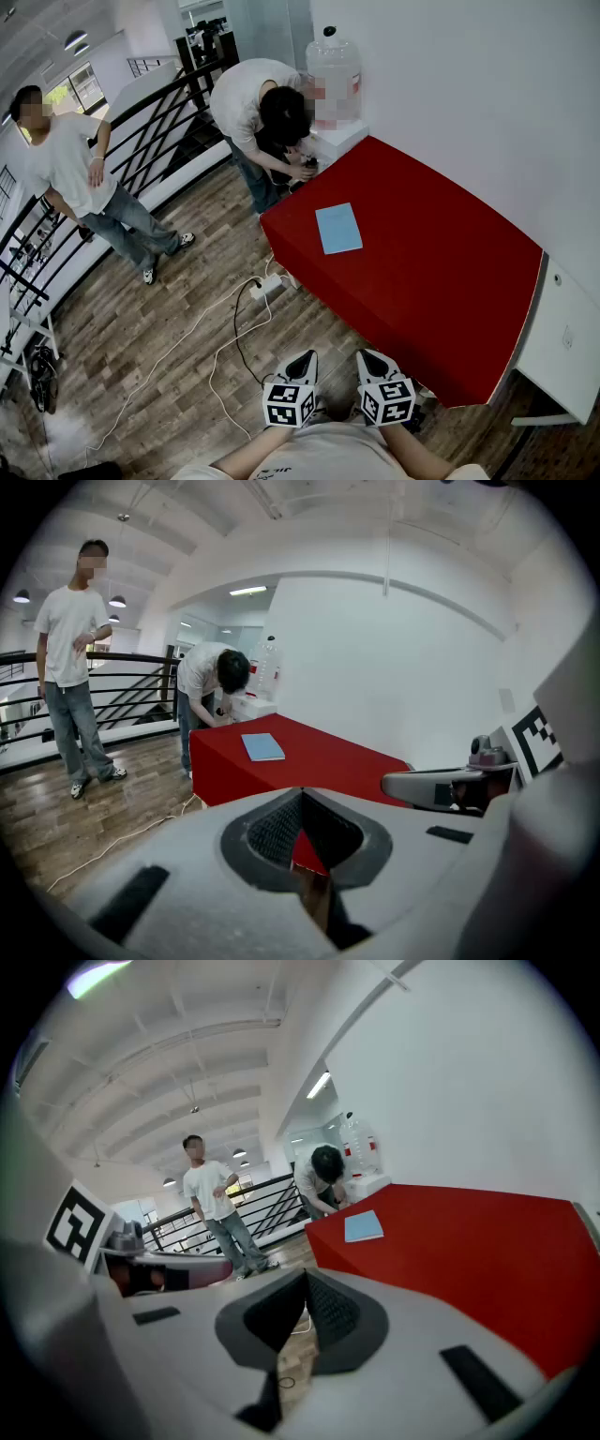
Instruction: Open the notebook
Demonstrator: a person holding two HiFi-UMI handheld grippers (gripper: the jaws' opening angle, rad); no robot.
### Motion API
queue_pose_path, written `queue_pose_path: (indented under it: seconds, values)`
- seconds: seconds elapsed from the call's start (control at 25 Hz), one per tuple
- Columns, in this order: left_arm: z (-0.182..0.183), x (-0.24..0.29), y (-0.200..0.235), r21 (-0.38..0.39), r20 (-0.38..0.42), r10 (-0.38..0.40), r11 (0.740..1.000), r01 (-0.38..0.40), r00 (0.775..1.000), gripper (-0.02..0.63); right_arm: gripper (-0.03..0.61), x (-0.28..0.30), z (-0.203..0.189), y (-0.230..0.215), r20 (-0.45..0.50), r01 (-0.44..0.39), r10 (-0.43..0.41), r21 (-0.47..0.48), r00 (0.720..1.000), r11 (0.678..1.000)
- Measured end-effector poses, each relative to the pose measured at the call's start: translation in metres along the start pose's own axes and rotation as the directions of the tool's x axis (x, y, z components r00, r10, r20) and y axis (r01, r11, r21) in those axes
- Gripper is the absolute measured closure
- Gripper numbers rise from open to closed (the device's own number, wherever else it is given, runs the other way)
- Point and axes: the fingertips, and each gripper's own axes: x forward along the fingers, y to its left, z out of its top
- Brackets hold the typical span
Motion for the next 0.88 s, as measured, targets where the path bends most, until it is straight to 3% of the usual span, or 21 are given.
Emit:
queue_pose_path:
  seconds: [0.32, 0.88]
  values:
    - [0.013, 0.005, 0.034, 0.011, 0.002, -0.024, 1.0, 0.024, 1.0, 0.607, 0.572, 0.024, 0.016, 0.022, 0.022, 0.015, -0.014, -0.028, 1.0, 1.0]
    - [0.055, 0.092, 0.078, -0.016, 0.006, 0.026, 1.0, -0.026, 1.0, 0.607, 0.572, 0.12, 0.06, -0.029, -0.001, -0.037, 0.037, -0.018, 0.999, 0.999]
